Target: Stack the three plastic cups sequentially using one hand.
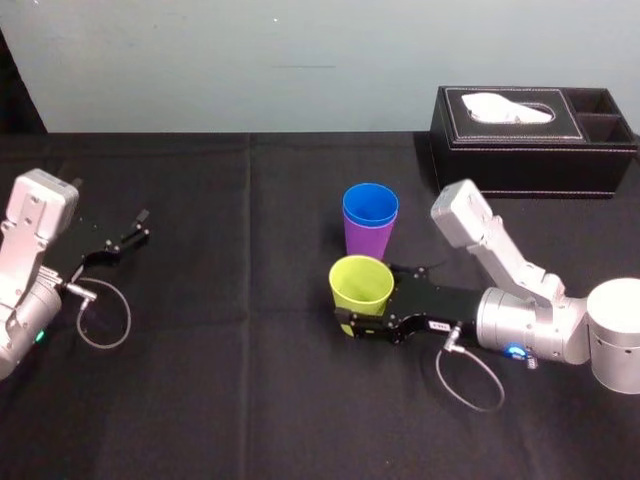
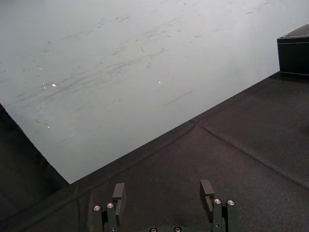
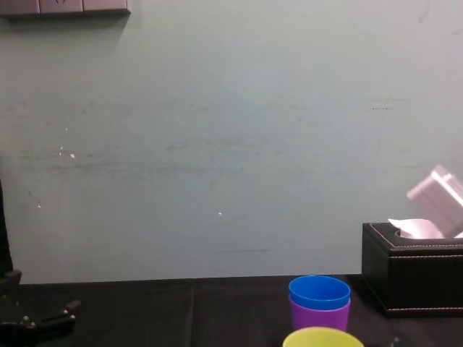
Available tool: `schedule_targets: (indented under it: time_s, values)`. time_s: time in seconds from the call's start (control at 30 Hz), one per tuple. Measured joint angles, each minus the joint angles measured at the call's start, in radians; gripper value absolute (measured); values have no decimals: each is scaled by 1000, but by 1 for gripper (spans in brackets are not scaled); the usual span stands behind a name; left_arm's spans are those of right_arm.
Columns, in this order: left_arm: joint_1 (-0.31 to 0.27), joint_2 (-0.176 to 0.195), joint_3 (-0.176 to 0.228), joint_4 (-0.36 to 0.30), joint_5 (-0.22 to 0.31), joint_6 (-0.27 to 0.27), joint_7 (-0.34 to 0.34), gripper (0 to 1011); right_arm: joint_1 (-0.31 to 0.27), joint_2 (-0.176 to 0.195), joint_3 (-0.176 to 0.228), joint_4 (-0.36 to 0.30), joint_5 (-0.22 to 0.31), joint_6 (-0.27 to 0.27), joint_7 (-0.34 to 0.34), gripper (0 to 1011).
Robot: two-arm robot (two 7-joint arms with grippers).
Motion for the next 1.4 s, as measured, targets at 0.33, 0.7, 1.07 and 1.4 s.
schedule_targets:
  time_s: [0.33, 0.7, 1.07, 1.4]
  values:
    - [0, 0, 0, 0, 0, 0, 0, 1011, 2, 14, 54, -90, 60, 75, -24, 731]
    - [0, 0, 0, 0, 0, 0, 0, 1011, 113, 19, 74, -112, 142, 160, 3, 731]
    - [0, 0, 0, 0, 0, 0, 0, 1011, 213, -16, 50, -9, 149, 161, -8, 731]
    - [0, 0, 0, 0, 0, 0, 0, 1011, 260, -36, 27, 68, 152, 137, -22, 731]
